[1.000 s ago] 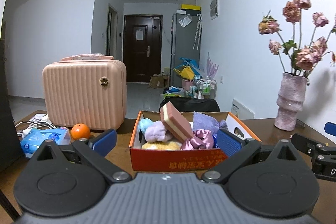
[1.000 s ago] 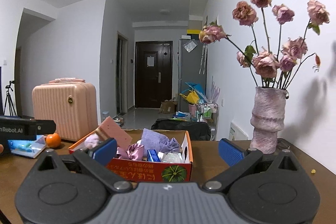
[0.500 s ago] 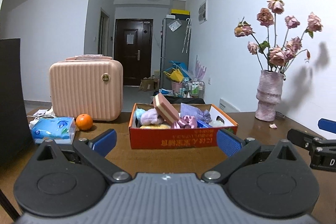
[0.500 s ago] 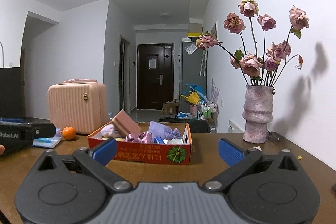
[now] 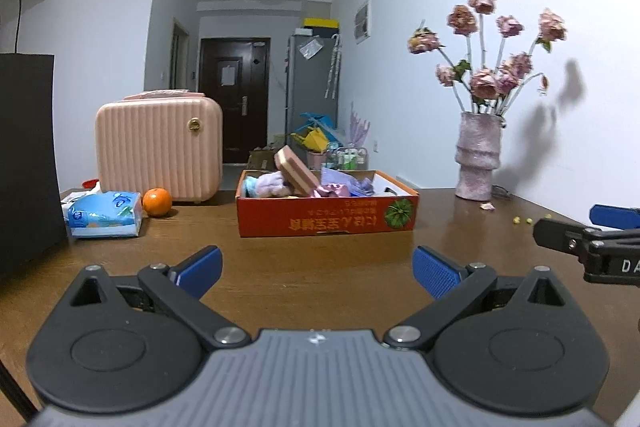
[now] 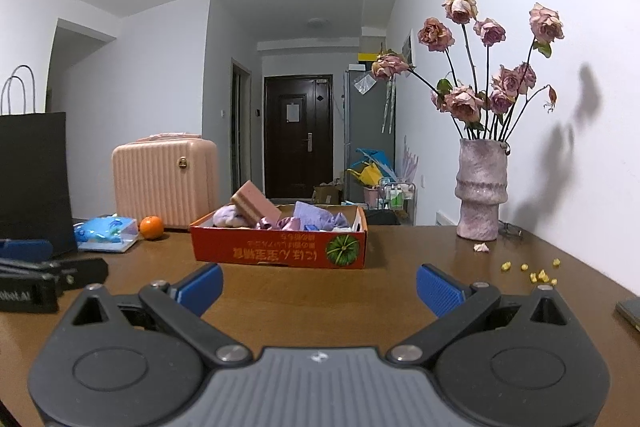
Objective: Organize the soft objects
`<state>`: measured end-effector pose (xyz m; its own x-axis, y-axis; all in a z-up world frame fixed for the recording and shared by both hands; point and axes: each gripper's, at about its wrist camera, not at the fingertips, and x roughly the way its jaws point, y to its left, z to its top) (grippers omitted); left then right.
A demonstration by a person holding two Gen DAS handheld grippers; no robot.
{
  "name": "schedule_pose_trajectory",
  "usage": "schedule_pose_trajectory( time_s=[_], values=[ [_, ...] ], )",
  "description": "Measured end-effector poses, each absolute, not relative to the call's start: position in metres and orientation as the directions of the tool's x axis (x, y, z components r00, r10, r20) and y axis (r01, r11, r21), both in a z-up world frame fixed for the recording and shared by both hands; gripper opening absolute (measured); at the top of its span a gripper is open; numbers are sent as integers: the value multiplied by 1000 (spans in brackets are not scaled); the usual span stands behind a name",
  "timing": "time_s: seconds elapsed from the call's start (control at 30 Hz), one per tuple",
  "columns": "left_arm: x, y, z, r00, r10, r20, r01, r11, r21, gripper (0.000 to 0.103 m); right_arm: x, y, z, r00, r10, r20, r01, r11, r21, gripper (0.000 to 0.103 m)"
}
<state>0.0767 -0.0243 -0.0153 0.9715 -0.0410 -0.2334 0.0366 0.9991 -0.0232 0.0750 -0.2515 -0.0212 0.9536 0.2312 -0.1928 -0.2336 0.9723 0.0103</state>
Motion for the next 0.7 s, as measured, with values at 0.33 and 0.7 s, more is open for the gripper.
schedule_pose_trajectory(
  time_s=[0.33, 0.7],
  values=[
    [58, -30, -31, 965, -76, -252, 69, 997, -34, 103, 42, -245, -26, 950, 250, -185, -255, 967, -1, 103],
    [54, -30, -30, 968, -74, -239, 68, 997, -34, 103, 35, -245, -24, 956, 246, -162, -249, 968, -3, 103]
  ],
)
